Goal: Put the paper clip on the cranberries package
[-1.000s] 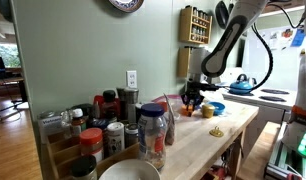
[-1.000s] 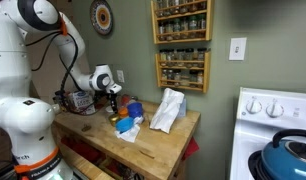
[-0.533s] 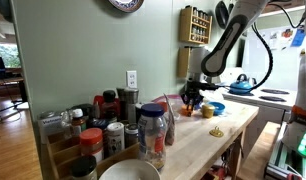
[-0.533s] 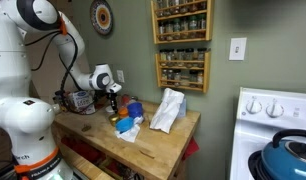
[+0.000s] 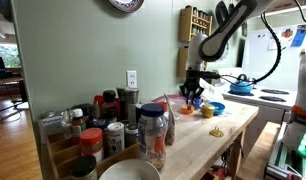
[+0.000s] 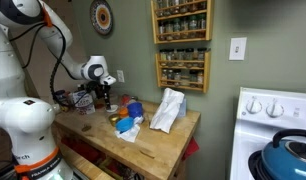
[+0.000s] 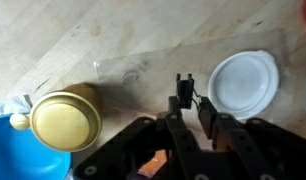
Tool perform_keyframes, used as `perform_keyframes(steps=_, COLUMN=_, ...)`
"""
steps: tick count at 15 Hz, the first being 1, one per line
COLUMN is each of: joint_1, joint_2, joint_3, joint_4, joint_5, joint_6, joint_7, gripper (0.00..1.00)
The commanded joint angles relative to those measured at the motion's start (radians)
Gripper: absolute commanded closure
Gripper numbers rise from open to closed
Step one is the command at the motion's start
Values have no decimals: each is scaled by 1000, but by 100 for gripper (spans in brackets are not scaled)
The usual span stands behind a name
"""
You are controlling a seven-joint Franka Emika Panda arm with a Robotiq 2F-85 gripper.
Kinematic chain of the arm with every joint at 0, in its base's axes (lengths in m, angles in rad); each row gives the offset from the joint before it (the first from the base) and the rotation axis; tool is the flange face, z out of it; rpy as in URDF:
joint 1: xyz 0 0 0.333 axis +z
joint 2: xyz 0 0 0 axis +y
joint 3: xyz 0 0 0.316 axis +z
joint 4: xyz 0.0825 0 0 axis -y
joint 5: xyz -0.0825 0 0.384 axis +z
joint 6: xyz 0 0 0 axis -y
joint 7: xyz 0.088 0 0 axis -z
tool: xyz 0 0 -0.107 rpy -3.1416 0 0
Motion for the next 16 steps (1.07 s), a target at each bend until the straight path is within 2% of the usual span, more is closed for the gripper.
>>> perform_keyframes(steps=1, joint_1=25, joint_2=-144, joint_3=42, joint_4=28, joint_5=151, joint_6=-152, joint_7=-110, gripper=94)
perform_keyframes(steps=5, joint_1=63, joint_2=-214, joint_3=79, joint_4=133, joint_5=260, joint_6=-310, joint_7=-171, gripper=94)
perform_keyframes(steps=7, joint_1=82, joint_2=-217, joint_3=98, joint_4=190, joint_5=301, joint_6=-358, joint_7=-196, gripper=94)
perform_keyframes(steps=8, joint_1=94, joint_2=-217, joint_3=101, joint_4=206, joint_5=319, joint_6=-365, joint_7=-255, gripper=94)
perform_keyframes(steps=9, joint_1=61, joint_2=-218, joint_3=113, joint_4=181, joint_5=276, joint_6=-333, joint_7=-187, gripper=75)
perform_keyframes(steps=13, joint_1=75, joint_2=-218, joint_3=122, joint_4=207, joint_5=299, joint_6=-347, joint_7=-232, gripper=75)
perform_keyframes(steps=14, joint_1=75, joint_2=-217, joint_3=121, joint_4=207, joint_5=299, joint_6=-347, joint_7=-233, gripper=94)
perform_keyframes(steps=16, joint_1=81, joint_2=-208, joint_3=147, joint_4=237, joint_5=282, joint_6=-373, joint_7=-183, gripper=94)
